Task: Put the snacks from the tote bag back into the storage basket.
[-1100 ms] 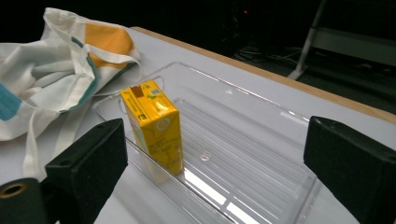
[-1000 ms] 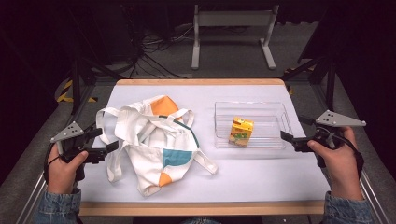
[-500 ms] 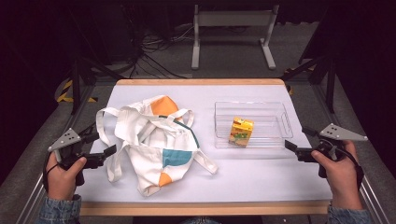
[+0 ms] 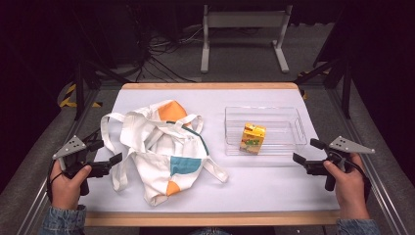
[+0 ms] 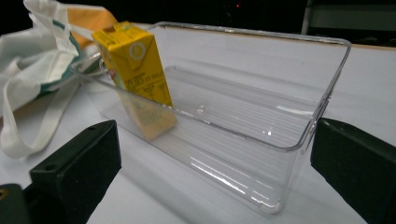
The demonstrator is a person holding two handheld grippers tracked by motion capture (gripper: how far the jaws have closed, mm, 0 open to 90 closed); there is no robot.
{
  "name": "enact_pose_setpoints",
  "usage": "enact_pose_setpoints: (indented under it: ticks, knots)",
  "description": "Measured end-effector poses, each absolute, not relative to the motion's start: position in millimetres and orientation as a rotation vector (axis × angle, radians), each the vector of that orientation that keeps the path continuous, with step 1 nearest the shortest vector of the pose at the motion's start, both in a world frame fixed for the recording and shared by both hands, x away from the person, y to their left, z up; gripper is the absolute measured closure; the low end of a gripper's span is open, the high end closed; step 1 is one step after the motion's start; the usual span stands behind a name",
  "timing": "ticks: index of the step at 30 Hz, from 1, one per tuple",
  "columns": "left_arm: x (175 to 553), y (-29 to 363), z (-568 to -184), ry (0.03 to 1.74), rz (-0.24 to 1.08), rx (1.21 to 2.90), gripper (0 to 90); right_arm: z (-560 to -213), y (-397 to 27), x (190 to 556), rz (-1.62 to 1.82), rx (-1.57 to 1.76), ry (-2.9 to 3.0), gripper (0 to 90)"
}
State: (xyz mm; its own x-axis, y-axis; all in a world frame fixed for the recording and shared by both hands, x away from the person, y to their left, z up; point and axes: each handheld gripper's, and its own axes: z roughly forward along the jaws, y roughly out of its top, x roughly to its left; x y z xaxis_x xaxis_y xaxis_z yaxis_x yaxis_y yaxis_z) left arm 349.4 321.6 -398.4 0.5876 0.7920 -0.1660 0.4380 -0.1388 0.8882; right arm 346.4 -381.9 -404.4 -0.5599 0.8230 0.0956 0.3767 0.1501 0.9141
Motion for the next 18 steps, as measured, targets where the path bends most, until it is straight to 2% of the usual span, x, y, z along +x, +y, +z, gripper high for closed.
enact_pose_setpoints:
  ticks: [18]
  knots:
    - [355,327,-413,1.029,0.414,1.794,4.7,-423,-372,355,1.213,1.281,2.058,2.3]
